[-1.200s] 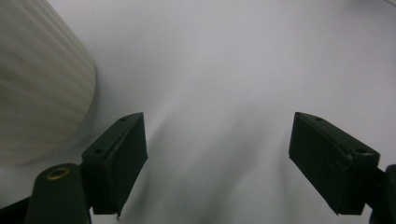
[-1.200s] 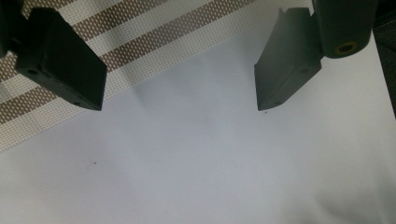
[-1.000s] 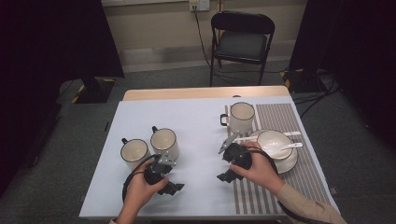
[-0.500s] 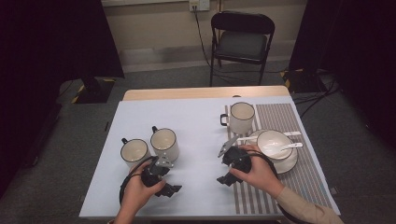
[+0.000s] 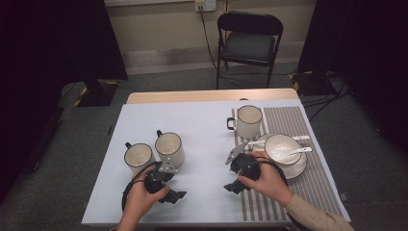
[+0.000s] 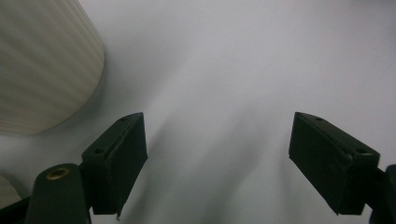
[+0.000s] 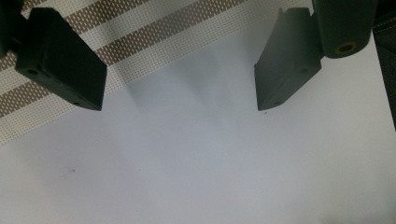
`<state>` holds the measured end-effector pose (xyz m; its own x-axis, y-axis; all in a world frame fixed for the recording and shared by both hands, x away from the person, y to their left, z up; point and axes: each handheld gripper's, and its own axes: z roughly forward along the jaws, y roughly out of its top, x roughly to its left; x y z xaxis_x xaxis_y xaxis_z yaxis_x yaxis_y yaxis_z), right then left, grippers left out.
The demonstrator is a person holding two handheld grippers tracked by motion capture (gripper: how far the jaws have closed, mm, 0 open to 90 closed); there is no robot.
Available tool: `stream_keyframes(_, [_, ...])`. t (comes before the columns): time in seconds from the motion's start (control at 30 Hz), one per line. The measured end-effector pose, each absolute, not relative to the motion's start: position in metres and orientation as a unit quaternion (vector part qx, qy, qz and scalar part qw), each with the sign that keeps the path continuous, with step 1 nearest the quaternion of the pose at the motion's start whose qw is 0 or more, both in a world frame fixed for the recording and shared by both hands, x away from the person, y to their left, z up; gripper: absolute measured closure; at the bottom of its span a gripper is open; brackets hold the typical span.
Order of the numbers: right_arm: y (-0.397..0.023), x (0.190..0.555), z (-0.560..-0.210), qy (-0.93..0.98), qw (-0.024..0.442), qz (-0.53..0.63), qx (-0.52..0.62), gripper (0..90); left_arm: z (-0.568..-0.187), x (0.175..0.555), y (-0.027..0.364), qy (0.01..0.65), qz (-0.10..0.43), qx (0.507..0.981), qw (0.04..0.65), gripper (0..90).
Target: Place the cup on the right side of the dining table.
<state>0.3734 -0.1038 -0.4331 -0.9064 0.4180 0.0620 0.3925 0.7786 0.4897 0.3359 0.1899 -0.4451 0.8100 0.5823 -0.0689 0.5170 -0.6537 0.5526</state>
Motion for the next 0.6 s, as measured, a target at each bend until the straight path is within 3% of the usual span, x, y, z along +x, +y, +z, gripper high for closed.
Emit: stream_keyframes(0.6, [-0.114,0.369,-0.436,0.942,0.022,0.254,0.219,16.2,-0.446,0.335,0.192,0.297,0.06,0.911,0.281,18.9])
